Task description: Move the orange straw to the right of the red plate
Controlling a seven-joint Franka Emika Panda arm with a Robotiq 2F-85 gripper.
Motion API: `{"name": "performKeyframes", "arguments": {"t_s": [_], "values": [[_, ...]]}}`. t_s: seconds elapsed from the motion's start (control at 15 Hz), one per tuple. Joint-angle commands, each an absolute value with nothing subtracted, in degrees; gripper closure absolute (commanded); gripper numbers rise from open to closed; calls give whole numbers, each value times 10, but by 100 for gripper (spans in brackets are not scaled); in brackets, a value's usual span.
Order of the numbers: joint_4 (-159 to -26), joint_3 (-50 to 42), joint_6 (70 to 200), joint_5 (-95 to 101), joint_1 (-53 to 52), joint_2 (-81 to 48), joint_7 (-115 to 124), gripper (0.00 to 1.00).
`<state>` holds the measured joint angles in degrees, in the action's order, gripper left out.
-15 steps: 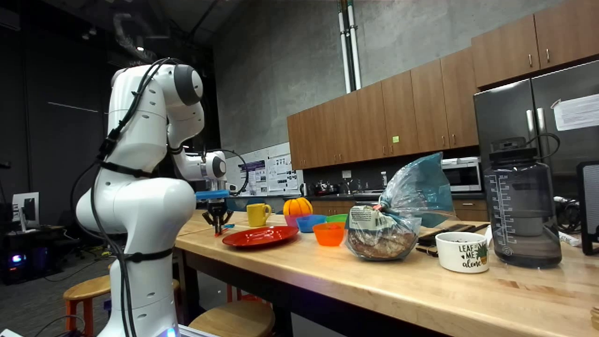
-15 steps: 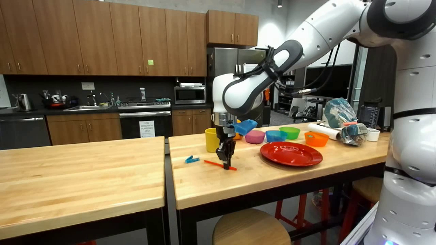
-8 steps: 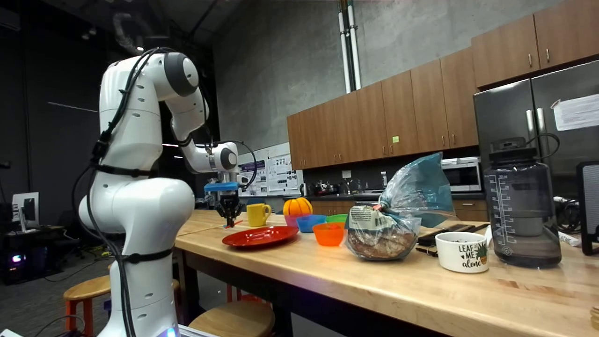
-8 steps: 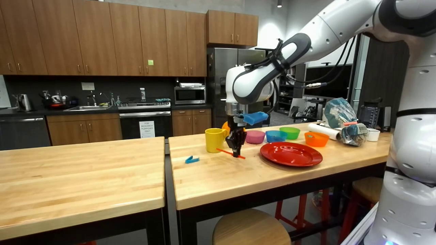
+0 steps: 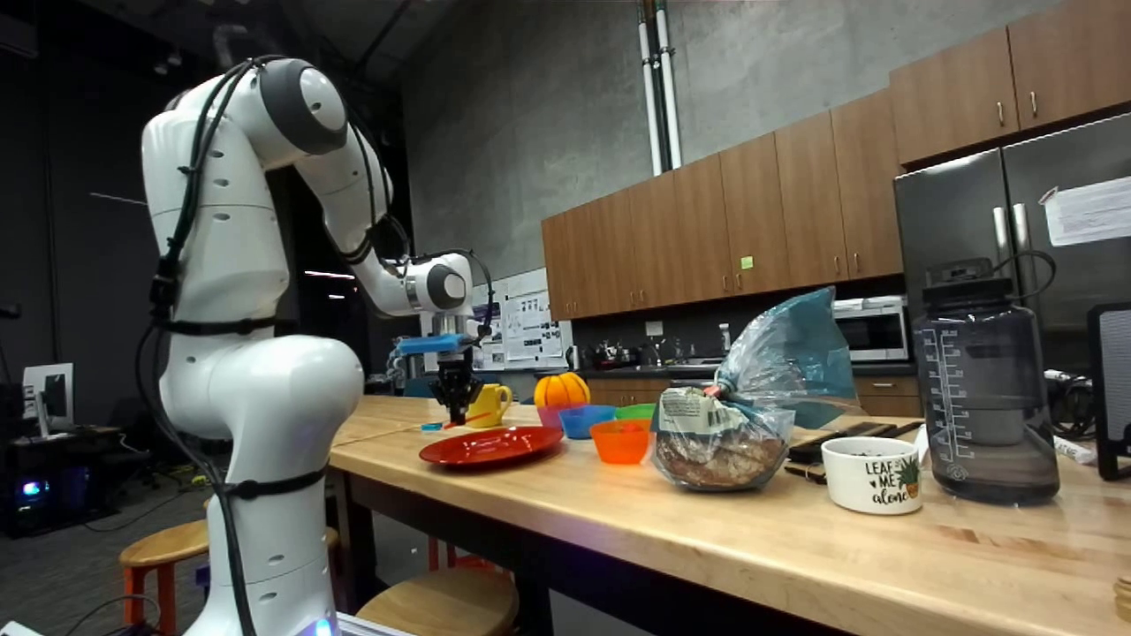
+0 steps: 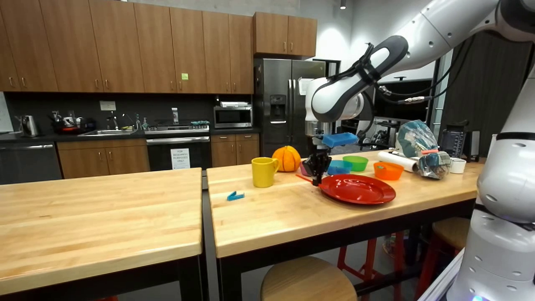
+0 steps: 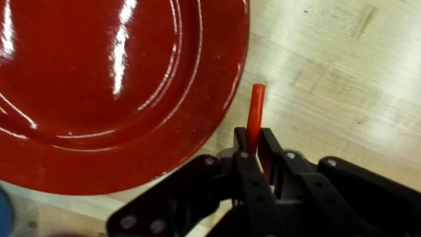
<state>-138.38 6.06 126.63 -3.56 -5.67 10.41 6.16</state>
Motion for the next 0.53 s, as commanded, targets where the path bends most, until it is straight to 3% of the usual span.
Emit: {"name": "performKeyframes", "arguments": {"t_s": [0.0, 0.47], "values": [[-1433, 36, 1255, -31, -30, 170, 72, 97], [-1455, -15, 1219, 11, 38, 217, 64, 97]]}}
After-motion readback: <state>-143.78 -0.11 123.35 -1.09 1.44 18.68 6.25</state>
